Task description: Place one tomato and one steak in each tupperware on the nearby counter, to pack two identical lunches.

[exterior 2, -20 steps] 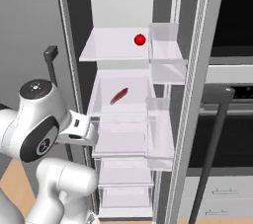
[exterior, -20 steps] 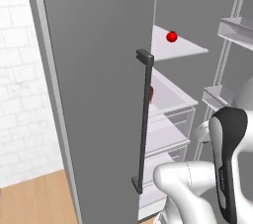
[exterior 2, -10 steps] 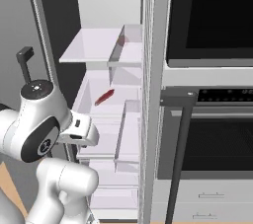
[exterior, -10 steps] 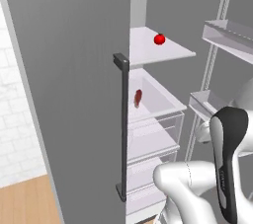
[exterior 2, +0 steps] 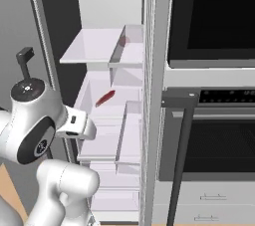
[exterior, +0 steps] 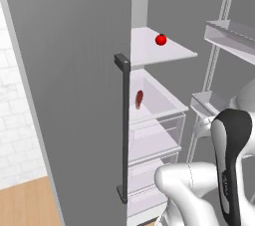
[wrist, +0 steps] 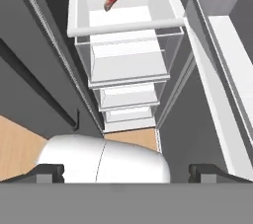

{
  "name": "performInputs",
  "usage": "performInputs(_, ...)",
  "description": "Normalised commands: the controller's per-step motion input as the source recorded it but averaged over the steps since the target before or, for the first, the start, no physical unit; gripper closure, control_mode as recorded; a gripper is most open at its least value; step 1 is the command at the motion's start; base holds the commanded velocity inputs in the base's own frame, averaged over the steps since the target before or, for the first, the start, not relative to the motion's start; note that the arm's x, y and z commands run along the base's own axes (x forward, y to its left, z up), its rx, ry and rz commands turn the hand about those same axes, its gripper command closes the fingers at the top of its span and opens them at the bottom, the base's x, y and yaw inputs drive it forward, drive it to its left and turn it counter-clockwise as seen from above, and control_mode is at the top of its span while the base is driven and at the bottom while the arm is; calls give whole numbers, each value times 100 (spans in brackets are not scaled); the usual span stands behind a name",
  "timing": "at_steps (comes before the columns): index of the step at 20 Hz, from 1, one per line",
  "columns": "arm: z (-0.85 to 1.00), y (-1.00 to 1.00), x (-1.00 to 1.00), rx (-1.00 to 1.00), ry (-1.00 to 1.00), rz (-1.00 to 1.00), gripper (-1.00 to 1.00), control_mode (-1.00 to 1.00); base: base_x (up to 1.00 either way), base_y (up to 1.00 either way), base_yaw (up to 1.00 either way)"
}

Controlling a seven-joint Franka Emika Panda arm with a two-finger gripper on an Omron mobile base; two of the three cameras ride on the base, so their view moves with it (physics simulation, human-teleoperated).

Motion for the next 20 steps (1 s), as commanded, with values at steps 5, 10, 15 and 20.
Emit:
performInputs(5, 47, 15, 6, 1, -42, -1, -100, -100, 0, 0, 0)
performInputs(10, 81, 12, 4, 3, -28, -1, -100, -100, 0, 0, 0)
performInputs(15, 65, 28, 1, 0, -4, -4, -100, -100, 0, 0, 0)
performInputs(20, 42, 13, 16, 2, 0, -8, -100, -100, 0, 0, 0)
